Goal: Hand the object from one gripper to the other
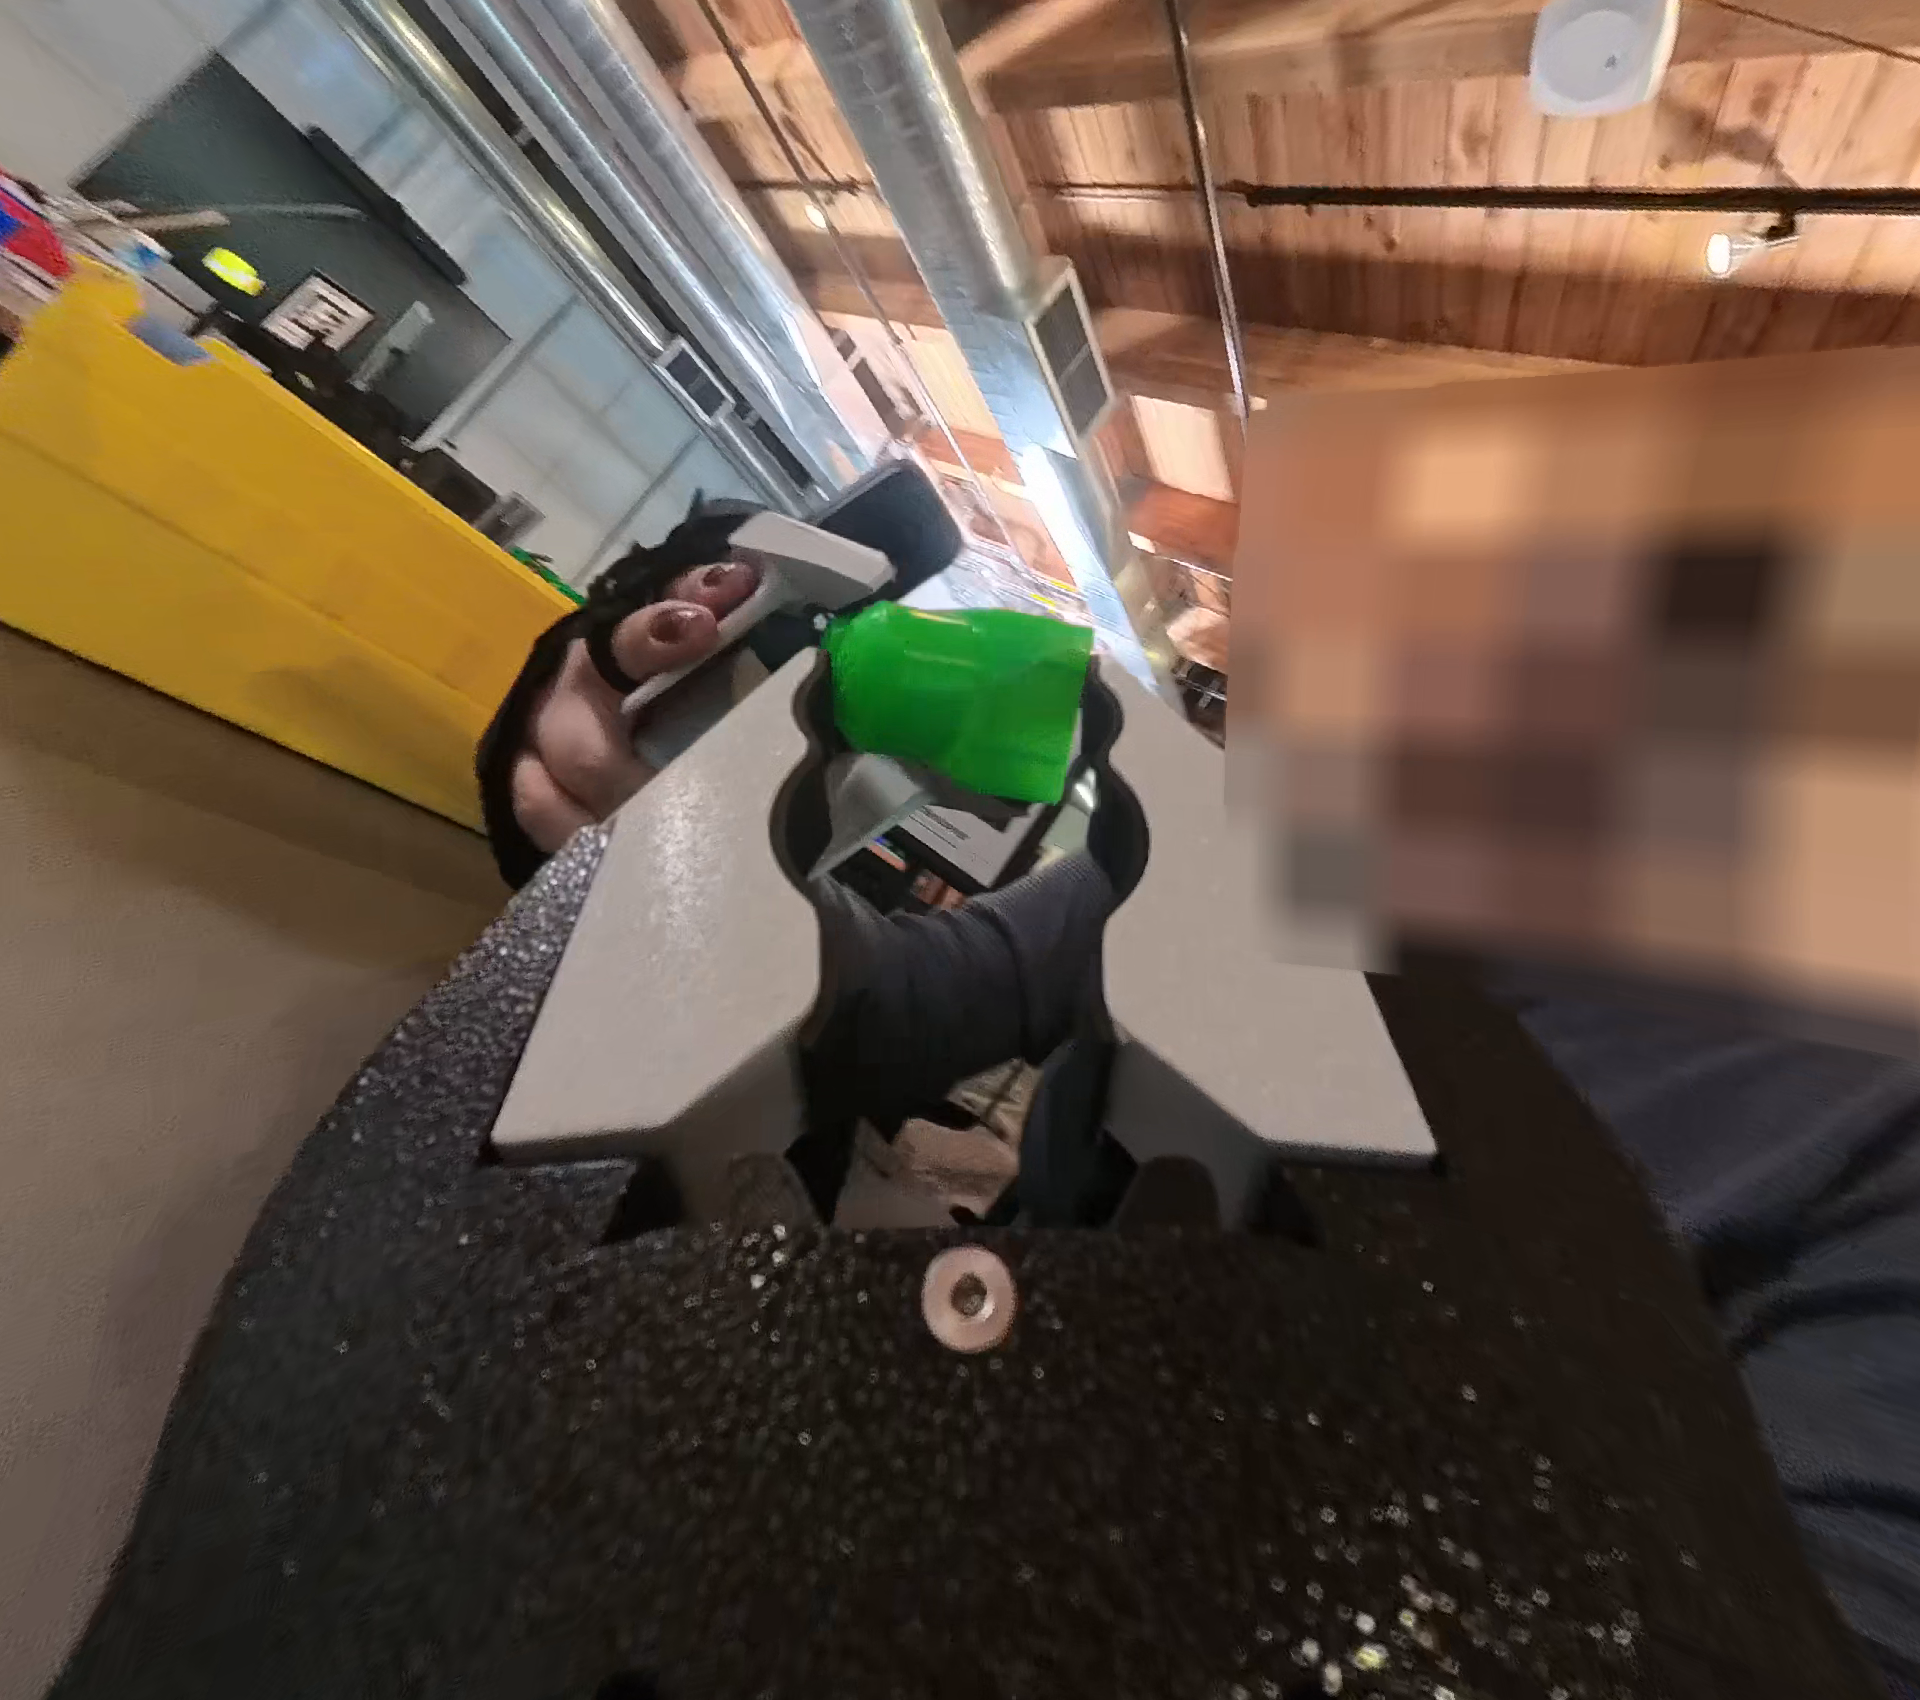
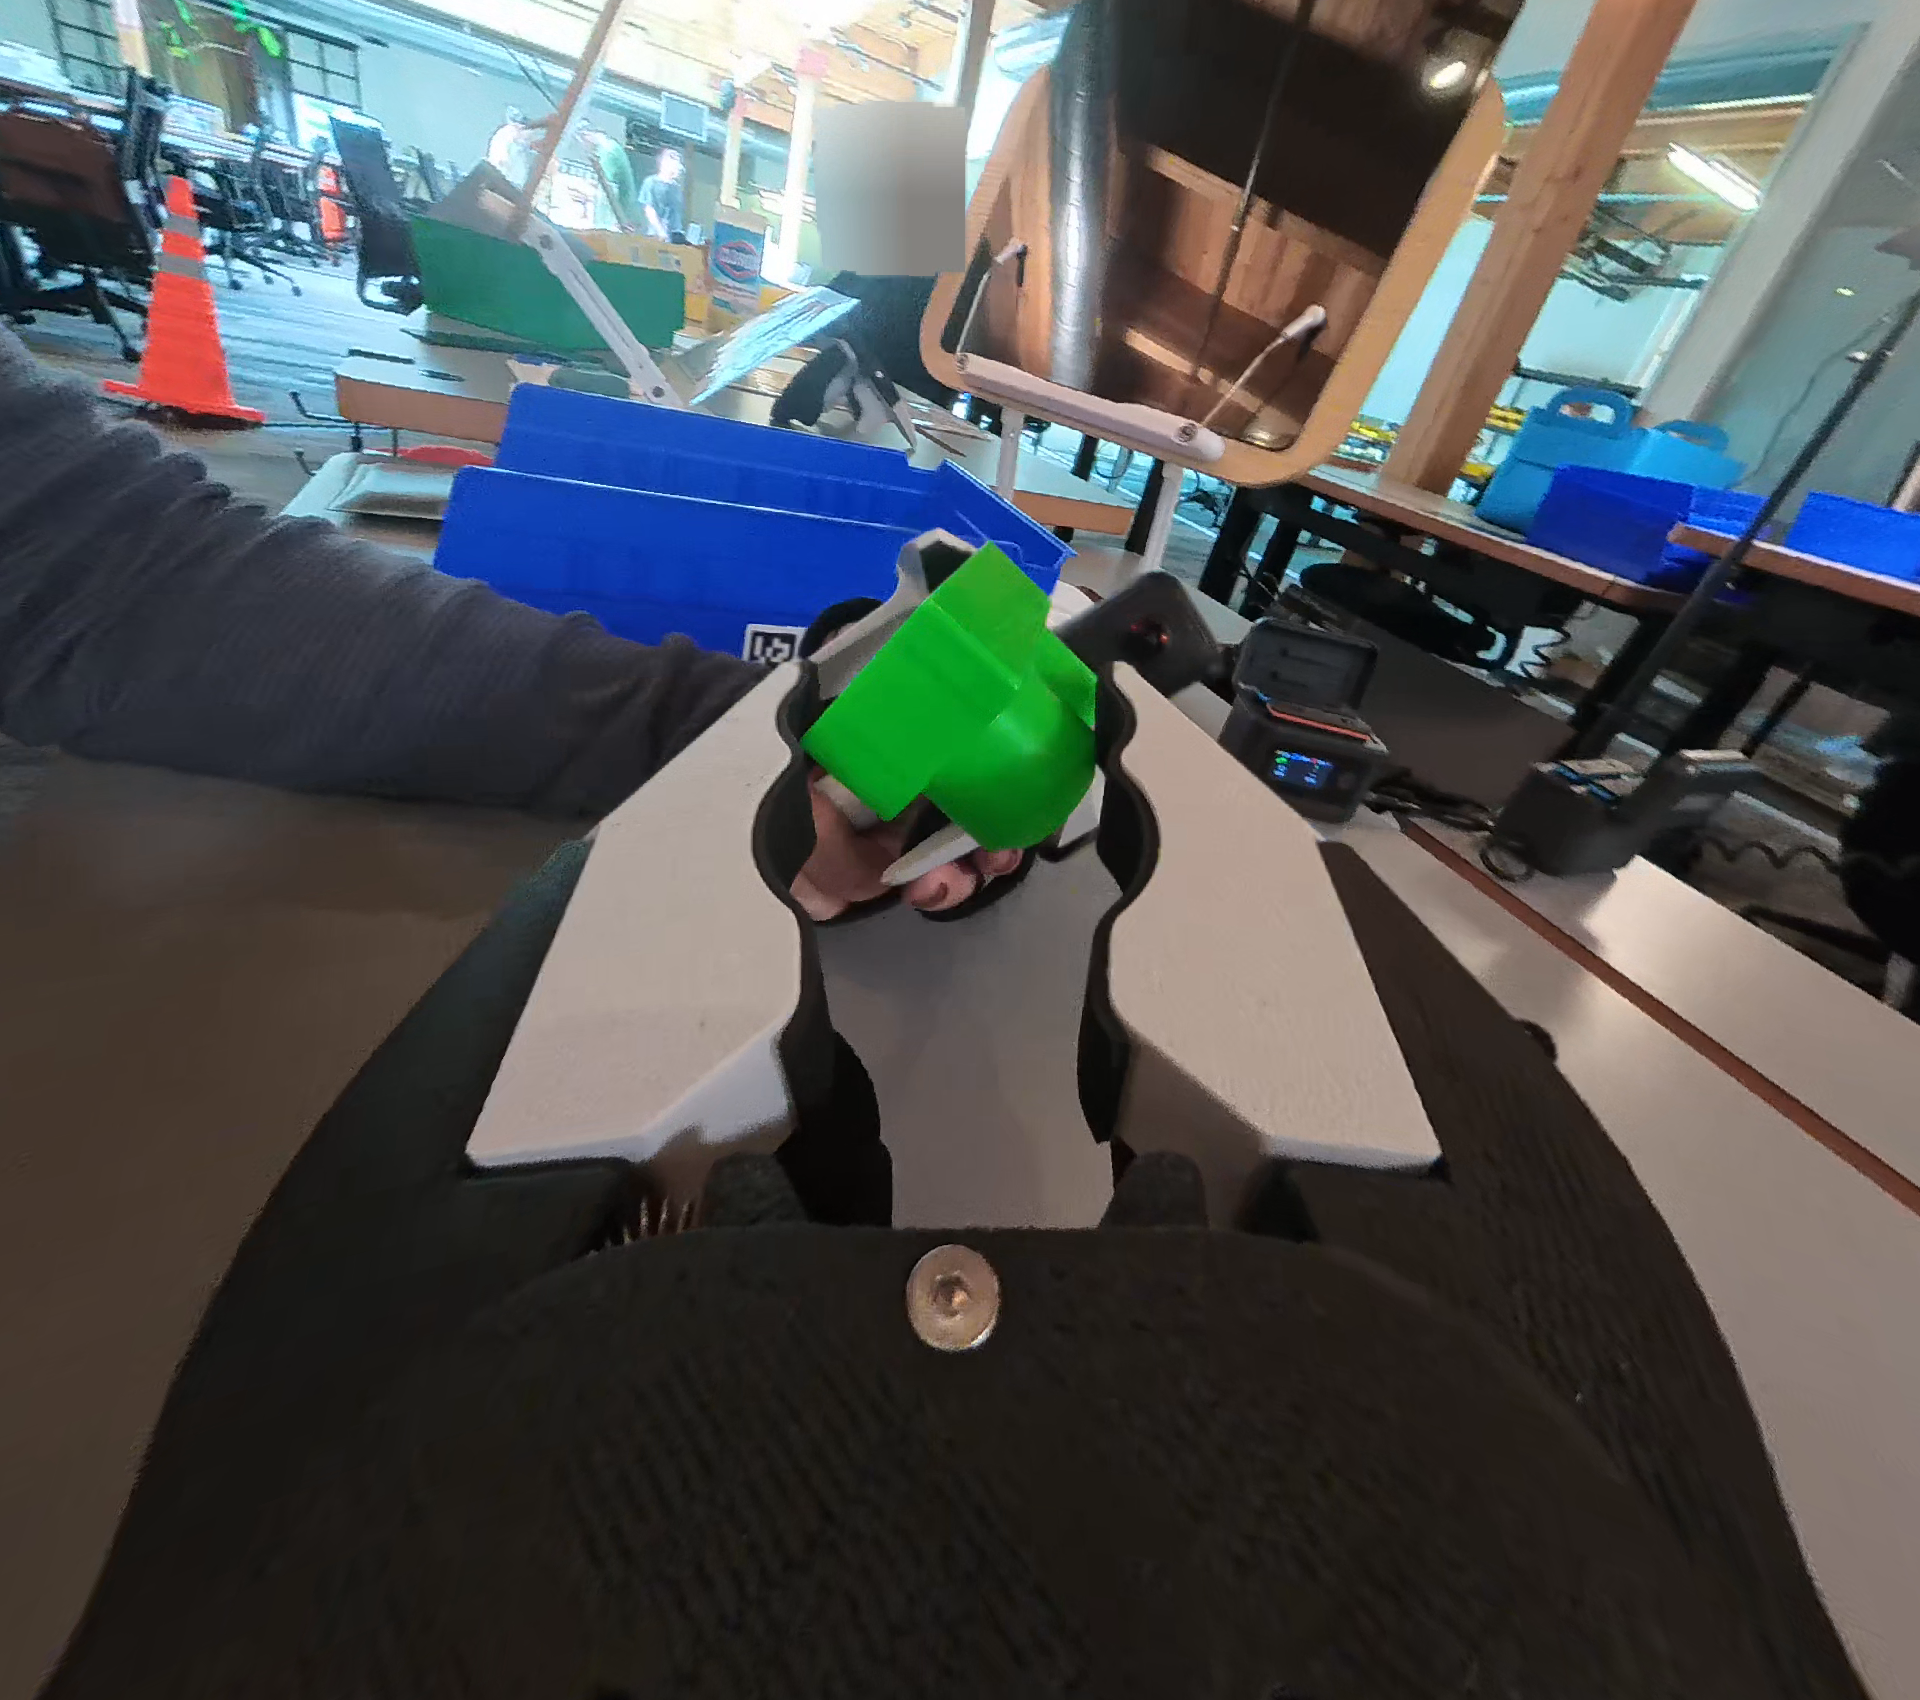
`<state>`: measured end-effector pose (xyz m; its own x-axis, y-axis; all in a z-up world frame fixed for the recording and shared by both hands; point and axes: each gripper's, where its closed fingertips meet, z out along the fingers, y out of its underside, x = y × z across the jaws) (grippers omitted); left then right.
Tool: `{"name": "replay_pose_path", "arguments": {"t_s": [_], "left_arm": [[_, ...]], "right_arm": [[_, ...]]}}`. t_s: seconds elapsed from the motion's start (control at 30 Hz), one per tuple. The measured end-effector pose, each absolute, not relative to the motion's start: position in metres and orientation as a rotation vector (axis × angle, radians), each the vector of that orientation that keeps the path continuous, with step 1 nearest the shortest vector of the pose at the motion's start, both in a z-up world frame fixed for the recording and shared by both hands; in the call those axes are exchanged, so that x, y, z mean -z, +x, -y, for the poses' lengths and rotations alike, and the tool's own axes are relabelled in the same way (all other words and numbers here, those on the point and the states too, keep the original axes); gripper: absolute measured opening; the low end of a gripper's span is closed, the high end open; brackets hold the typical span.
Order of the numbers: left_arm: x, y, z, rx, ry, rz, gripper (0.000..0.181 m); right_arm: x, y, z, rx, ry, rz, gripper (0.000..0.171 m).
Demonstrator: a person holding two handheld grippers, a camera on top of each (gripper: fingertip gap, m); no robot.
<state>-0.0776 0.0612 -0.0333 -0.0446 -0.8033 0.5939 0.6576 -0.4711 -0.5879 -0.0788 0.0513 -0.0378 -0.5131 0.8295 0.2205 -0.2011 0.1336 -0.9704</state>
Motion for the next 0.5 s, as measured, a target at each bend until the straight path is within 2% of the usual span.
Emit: {"name": "replay_pose_path", "arguments": {"t_s": [0.03,0.13,0.27,0.37,0.5], "left_arm": [[0.034,-0.080,-0.064,1.700,-1.132,-0.169,0.045],[0.033,-0.086,-0.070,1.559,-1.140,-0.145,0.061],[0.040,-0.089,-0.081,1.121,-1.233,-0.220,0.079],[0.055,-0.094,-0.095,0.669,-1.353,-0.285,0.094],[0.066,-0.112,-0.105,-0.137,-1.416,-0.440,0.098]], "right_arm": [[0.037,-0.080,-0.054,-1.520,-0.643,1.545,0.052],[0.036,-0.081,-0.060,-1.521,-0.682,1.519,0.052],[0.035,-0.086,-0.076,-1.641,-0.848,1.457,0.052],[0.039,-0.090,-0.090,-1.756,-1.018,1.414,0.052],[0.043,-0.091,-0.099,-1.899,-1.164,1.366,0.052]]}}
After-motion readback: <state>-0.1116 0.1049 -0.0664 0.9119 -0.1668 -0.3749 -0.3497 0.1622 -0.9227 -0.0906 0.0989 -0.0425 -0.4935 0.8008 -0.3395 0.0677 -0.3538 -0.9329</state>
